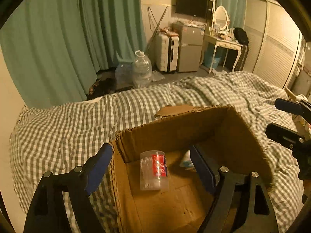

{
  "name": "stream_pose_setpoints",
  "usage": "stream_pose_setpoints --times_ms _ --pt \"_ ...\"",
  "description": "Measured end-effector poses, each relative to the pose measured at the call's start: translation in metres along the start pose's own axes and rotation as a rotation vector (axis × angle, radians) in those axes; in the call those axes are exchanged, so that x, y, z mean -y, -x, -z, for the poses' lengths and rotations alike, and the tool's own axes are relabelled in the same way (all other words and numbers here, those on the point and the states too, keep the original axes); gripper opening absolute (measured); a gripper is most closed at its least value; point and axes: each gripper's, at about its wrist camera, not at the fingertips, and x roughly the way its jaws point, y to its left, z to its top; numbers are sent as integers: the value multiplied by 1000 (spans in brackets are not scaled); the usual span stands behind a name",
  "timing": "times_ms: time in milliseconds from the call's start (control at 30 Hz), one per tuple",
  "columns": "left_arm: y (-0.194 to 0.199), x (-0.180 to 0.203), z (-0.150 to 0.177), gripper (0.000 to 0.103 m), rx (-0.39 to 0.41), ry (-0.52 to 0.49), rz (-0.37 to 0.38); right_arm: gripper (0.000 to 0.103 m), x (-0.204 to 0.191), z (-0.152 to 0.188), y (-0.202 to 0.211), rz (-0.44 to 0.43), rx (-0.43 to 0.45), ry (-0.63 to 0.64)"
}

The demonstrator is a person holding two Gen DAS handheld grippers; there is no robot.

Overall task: Organize objects
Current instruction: 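Carry both held items over the box and open both tools to drop them in, then grasp the white cylinder with the left tool while the right tool reaches toward the tape roll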

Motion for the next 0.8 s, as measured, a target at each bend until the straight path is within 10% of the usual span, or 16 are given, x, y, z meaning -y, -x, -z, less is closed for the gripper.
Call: stream_pose_setpoints --times_ms 467,800 --pt "198 42 79 89 167 17 -113 82 -58 61 197 53 104 20" --pt "221 72 178 92 175 49 -172 87 -81 171 226 59 82 -25"
